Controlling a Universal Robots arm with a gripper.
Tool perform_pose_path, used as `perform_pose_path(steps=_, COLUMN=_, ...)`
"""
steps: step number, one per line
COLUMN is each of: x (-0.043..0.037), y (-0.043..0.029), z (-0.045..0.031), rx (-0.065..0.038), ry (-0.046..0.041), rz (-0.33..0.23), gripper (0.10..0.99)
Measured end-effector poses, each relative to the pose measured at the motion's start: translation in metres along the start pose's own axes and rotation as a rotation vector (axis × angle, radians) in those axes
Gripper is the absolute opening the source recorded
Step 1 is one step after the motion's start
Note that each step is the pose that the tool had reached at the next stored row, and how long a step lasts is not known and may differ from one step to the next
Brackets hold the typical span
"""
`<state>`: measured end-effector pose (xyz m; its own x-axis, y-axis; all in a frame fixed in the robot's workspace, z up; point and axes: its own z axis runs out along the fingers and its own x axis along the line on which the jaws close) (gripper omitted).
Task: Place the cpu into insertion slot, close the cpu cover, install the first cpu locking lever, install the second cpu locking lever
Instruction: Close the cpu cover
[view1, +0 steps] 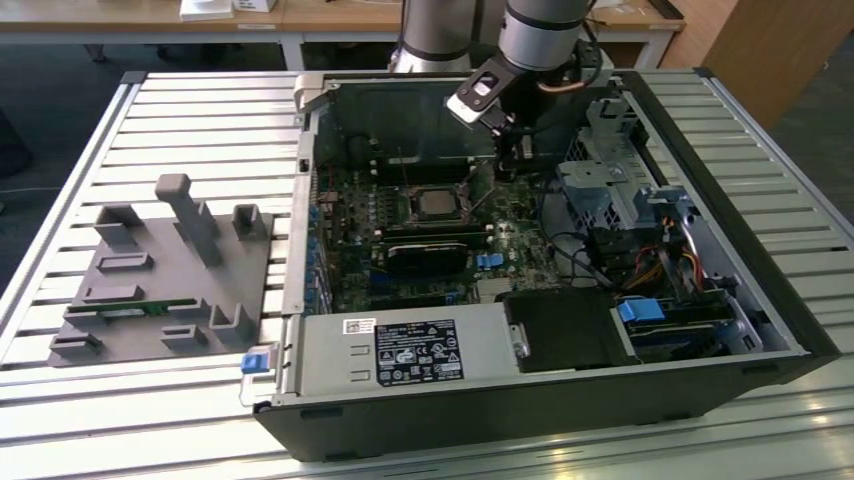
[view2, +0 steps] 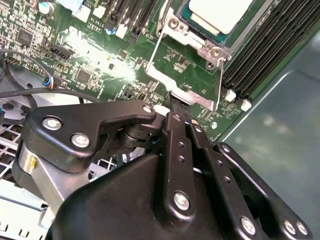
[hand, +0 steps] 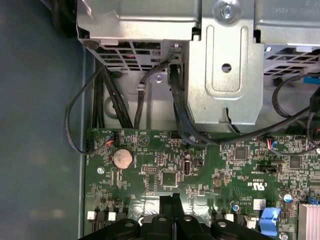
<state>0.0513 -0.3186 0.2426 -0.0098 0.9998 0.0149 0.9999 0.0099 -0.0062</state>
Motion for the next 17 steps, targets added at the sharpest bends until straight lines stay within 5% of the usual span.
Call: perform_pose_path(steps=17, x=0.0001, y=-0.0135, z=0.0007, rx=0.000, ry=0.0000, rz=0.000, gripper=0.106)
